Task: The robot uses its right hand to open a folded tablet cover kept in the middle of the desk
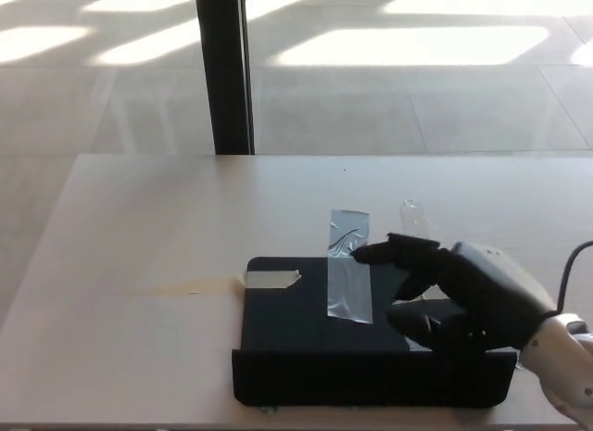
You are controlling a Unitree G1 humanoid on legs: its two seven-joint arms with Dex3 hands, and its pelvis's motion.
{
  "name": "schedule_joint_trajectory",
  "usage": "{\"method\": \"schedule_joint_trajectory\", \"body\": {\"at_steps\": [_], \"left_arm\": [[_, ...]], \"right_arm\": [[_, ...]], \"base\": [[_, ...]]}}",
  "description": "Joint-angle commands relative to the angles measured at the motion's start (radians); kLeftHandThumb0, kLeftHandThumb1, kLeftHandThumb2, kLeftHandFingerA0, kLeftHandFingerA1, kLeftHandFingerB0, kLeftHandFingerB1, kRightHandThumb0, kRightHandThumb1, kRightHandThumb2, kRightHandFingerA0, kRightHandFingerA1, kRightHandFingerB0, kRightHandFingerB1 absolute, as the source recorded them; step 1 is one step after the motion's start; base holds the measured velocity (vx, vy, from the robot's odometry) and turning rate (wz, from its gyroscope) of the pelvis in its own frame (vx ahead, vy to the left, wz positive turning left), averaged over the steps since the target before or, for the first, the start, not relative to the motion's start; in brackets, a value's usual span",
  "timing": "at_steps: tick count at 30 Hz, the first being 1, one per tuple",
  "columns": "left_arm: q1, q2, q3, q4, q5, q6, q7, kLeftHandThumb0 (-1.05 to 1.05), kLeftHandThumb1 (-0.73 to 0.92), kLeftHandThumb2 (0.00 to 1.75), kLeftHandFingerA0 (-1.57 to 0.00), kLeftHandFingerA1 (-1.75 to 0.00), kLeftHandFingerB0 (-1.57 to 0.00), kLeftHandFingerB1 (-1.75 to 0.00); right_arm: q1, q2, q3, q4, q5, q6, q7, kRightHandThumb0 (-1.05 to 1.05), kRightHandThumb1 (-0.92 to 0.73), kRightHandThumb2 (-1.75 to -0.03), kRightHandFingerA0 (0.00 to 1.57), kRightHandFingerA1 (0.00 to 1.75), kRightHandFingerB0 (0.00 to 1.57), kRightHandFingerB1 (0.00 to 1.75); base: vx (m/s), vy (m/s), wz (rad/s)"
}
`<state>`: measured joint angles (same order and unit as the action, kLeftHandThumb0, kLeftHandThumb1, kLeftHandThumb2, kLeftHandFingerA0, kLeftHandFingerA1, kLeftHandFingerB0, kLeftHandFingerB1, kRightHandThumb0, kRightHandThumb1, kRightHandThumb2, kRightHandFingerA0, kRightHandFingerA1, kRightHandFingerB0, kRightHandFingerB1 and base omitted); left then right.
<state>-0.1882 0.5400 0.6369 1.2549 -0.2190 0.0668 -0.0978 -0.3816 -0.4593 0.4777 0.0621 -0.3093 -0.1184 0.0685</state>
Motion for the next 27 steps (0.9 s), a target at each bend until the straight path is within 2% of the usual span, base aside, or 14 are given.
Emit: {"method": "schedule_joint_trajectory", "body": {"at_steps": [1,4,6,7,8,9,14,15,17,20,21,22,25,27], "left_arm": [[-0.019,0.083,0.003,0.009,-0.031,0.041,-0.022,-0.82,0.92,0.67,-0.75,-0.79,-0.56,-0.67],[-0.015,0.085,-0.005,0.005,-0.022,0.034,-0.016,-0.81,0.92,0.67,-0.74,-0.77,-0.55,-0.65],[-0.017,0.087,-0.001,0.004,-0.026,0.038,-0.019,-0.81,0.92,0.67,-0.74,-0.77,-0.55,-0.65],[-0.021,0.088,-0.004,0.006,-0.023,0.039,-0.014,-0.81,0.92,0.67,-0.76,-0.76,-0.55,-0.64],[-0.028,0.088,-0.006,0.005,-0.021,0.041,-0.006,-0.82,0.92,0.66,-0.77,-0.77,-0.57,-0.65],[-0.031,0.088,-0.004,0.005,-0.023,0.043,-0.003,-0.82,0.91,0.66,-0.77,-0.77,-0.57,-0.66],[-0.024,0.084,-0.006,0.002,-0.021,0.037,-0.011,-0.83,0.91,0.66,-0.75,-0.77,-0.57,-0.66],[-0.024,0.081,-0.008,0.005,-0.020,0.034,-0.017,-0.80,0.92,0.67,-0.74,-0.76,-0.55,-0.65],[-0.023,0.080,-0.007,0.004,-0.022,0.034,-0.024,-0.82,0.92,0.67,-0.72,-0.75,-0.55,-0.65],[-0.031,0.083,-0.009,0.002,-0.020,0.039,-0.018,-0.82,0.92,0.66,-0.78,-0.76,-0.57,-0.65],[-0.033,0.085,-0.006,0.002,-0.023,0.044,-0.016,-0.81,0.91,0.66,-0.75,-0.76,-0.56,-0.65],[-0.039,0.089,-0.003,0.003,-0.026,0.047,-0.014,-0.80,0.92,0.66,-0.74,-0.75,-0.56,-0.64],[-0.044,0.094,-0.005,0.002,-0.024,0.044,-0.016,-0.79,0.92,0.66,-0.74,-0.75,-0.55,-0.63],[-0.043,0.094,-0.008,0.002,-0.021,0.033,-0.022,-0.79,0.92,0.67,-0.74,-0.75,-0.54,-0.63]], "right_arm": [[-0.104,-0.125,0.278,0.031,-0.461,-0.062,0.242,-1.01,-0.92,-0.75,0.54,0.77,0.34,0.42],[-0.083,-0.140,0.336,-0.043,-0.553,0.019,0.334,-1.02,-0.92,-0.71,0.70,1.58,0.40,0.67],[-0.074,-0.142,0.349,-0.070,-0.590,0.048,0.343,-1.02,-0.92,-0.71,0.70,1.58,0.40,0.67],[-0.073,-0.148,0.363,-0.091,-0.655,0.058,0.344,-0.94,-0.69,-1.21,1.23,1.55,0.56,0.85],[-0.076,-0.154,0.387,-0.128,-0.787,0.085,0.354,-0.71,-0.55,-1.20,1.44,1.54,0.91,1.20],[-0.085,-0.150,0.389,-0.131,-0.785,0.093,0.374,-1.05,-0.91,-0.83,0.76,1.75,0.70,1.35],[-0.096,-0.143,0.405,-0.160,-0.863,0.128,0.402,-1.05,-0.79,-1.23,1.04,1.51,0.73,1.23],[-0.081,-0.135,0.393,-0.148,-0.821,0.157,0.393,-1.04,-0.92,-0.75,0.87,1.75,0.67,1.59],[-0.073,-0.136,0.400,-0.127,-0.845,0.176,0.362,-0.97,-0.71,-1.19,1.15,1.54,0.74,1.16],[-0.055,-0.130,0.385,-0.114,-0.820,0.223,0.360,-0.98,-0.74,-1.21,1.13,1.54,0.73,1.19],[-0.041,-0.131,0.374,-0.123,-0.796,0.236,0.366,-0.80,-0.62,-1.26,1.49,1.61,0.85,1.20],[-0.019,-0.134,0.351,-0.143,-0.748,0.257,0.380,-1.04,-0.92,-0.80,0.73,1.73,0.55,1.08],[0.050,-0.135,0.300,-0.191,-0.675,0.292,0.351,-1.03,-0.92,-0.83,0.82,1.75,0.38,0.56],[0.099,-0.149,0.272,-0.227,-0.652,0.300,0.334,-0.97,-0.78,-1.29,1.18,1.54,0.32,0.59]], "base": [[0.00,0.000,0.00],[0.00,0.000,0.00],[0.00,0.000,0.00],[0.00,0.000,0.00],[0.00,0.000,0.00],[0.00,0.000,0.00],[0.00,0.000,0.00],[0.00,0.000,0.00],[0.00,0.000,0.00],[0.00,0.000,0.00],[0.00,0.000,0.00],[0.00,0.000,0.00],[0.00,0.000,0.00],[0.00,0.000,0.00]]}}
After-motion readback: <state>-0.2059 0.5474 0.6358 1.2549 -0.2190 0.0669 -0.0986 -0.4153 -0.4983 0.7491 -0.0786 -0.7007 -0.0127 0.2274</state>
